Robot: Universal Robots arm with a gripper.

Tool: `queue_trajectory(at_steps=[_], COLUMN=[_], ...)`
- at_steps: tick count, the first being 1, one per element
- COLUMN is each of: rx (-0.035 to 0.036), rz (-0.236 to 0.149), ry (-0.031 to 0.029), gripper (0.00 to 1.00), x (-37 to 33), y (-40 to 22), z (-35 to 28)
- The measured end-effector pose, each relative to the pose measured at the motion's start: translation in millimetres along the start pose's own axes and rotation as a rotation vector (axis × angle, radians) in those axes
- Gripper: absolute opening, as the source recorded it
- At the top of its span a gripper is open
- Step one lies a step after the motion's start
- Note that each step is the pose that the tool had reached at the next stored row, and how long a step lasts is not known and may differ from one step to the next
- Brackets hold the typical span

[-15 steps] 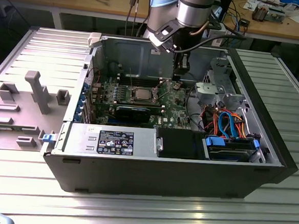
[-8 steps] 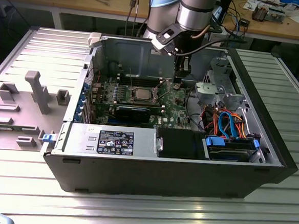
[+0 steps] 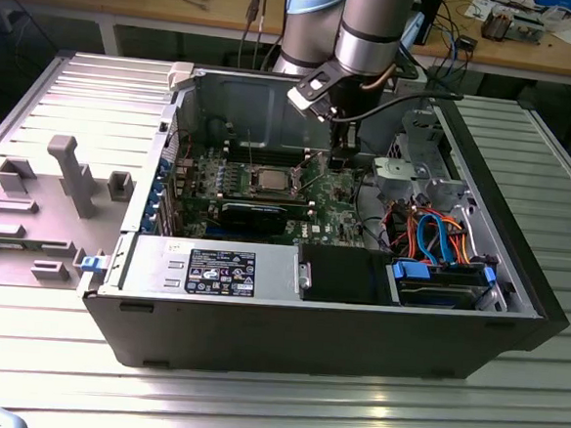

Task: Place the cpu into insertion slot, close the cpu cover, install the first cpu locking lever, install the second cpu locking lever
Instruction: 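Close the cpu cover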

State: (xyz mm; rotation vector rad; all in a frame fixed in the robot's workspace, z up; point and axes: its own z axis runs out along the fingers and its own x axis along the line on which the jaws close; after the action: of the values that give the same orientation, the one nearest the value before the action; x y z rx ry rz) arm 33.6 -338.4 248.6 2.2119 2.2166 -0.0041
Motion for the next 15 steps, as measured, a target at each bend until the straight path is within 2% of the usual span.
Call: queue_trajectory(at_steps=[3,5,15], rx=[0.0020,0.0021,0.0021], rz=[0.000,0.000,0.000], ry=[-0.0001,0.0000,0.0000], gripper=[0.11,0.11,0.11], x=[0.0,0.0,0.0], y=[-1.1,-5.0,-6.4], z=[0.6,0.6,0.6])
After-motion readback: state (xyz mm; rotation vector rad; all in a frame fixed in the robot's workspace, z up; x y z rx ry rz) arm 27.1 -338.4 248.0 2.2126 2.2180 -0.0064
